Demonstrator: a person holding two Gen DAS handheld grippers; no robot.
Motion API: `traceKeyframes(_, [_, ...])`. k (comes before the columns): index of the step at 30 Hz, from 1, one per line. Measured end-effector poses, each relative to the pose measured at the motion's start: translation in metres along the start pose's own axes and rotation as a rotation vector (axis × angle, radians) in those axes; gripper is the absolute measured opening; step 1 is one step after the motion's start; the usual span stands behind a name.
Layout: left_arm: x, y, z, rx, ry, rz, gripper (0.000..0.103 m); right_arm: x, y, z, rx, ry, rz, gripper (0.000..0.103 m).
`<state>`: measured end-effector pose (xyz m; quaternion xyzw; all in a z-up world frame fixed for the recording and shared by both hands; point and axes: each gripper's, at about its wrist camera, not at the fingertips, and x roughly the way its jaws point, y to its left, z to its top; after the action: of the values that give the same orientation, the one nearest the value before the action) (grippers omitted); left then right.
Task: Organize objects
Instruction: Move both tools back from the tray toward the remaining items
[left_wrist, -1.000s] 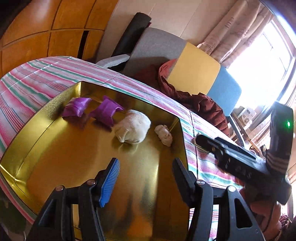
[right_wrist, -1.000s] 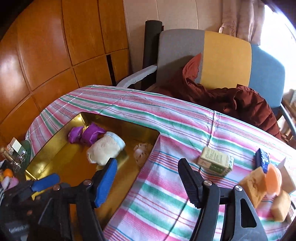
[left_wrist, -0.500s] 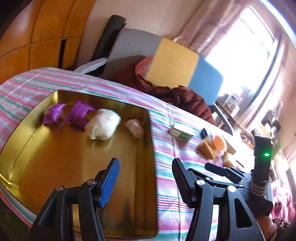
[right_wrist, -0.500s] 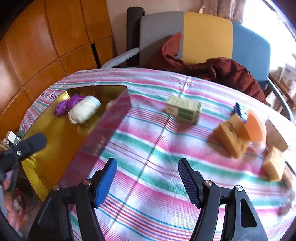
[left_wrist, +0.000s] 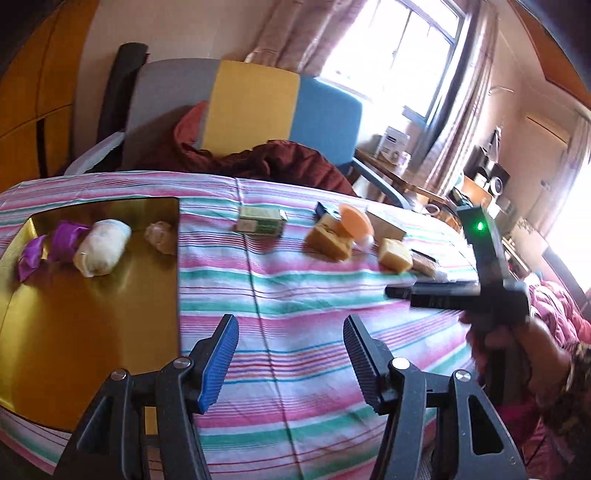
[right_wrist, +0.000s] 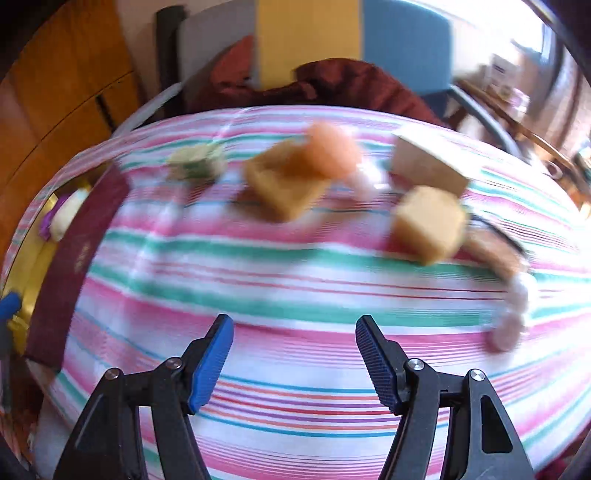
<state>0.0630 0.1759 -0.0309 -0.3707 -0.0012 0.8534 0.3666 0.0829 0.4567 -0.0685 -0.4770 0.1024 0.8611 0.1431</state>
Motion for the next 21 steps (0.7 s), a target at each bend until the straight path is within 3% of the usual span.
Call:
traceKeyframes(7, [0.006,-0.02,-0.01,0.041,0.038,-0.033,0.06,-0.018,-0.105,0.014,0.226,-0.049,-0.136,0.077])
traceKeyframes(14, [0.01,-0.026,-0.017,0.062,0.067,-0.031,0.06,0.013,-0.16,0.014,0.339,0.029,-0.134,0.077])
traceKeyframes(21, [0.023,-0.034,-0.016,0.07,0.108,-0.03,0.06,0.033,-0.169,0.008,0.395,0.097,-0.055,0.05])
